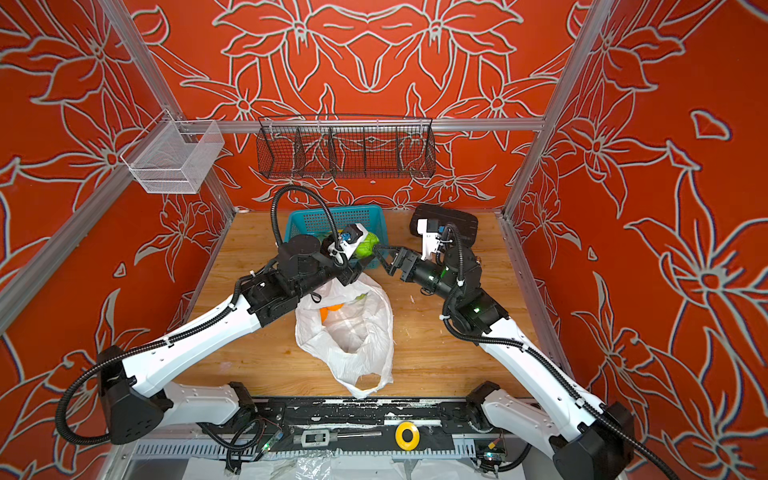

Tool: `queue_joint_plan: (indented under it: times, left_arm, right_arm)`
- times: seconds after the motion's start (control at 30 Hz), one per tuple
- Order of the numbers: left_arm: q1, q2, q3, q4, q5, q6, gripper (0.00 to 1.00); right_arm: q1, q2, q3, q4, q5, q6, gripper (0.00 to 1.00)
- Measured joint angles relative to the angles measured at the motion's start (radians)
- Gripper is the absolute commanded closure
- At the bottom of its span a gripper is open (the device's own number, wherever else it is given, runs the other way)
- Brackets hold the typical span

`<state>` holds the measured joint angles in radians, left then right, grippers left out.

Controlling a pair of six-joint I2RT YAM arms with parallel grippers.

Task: Untie the knot of the plastic bag and take out the fruit
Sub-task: 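Carry green fruit to basket with left gripper while right gripper holds bag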

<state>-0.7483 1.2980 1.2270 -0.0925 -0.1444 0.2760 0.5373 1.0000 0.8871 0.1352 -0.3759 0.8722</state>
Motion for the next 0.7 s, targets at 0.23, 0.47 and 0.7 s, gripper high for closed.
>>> queue_joint_plan:
  times: [0.23, 0.47, 0.7]
  left_arm:
    - [0.171, -0.07, -0.026, -0.169, -0.093, -0.233, 0.6]
    - [0.294, -0.163, -0.064, -0.281, -0.058, -0.391, 0.61]
    - [0.381, -0.165, -0.064, -0.367, 0.003, -0.51, 0.61]
  right_arm:
    - [0.012, 0.094, -0.006, -0.04, 0.022, -0.099, 0.04]
    - [0.088, 0.375, 0.116, -0.129, -0.008, -0.234, 0.05]
    - [0.212, 0.629, 0.32, -0.207, -0.098, -0.366, 0.21]
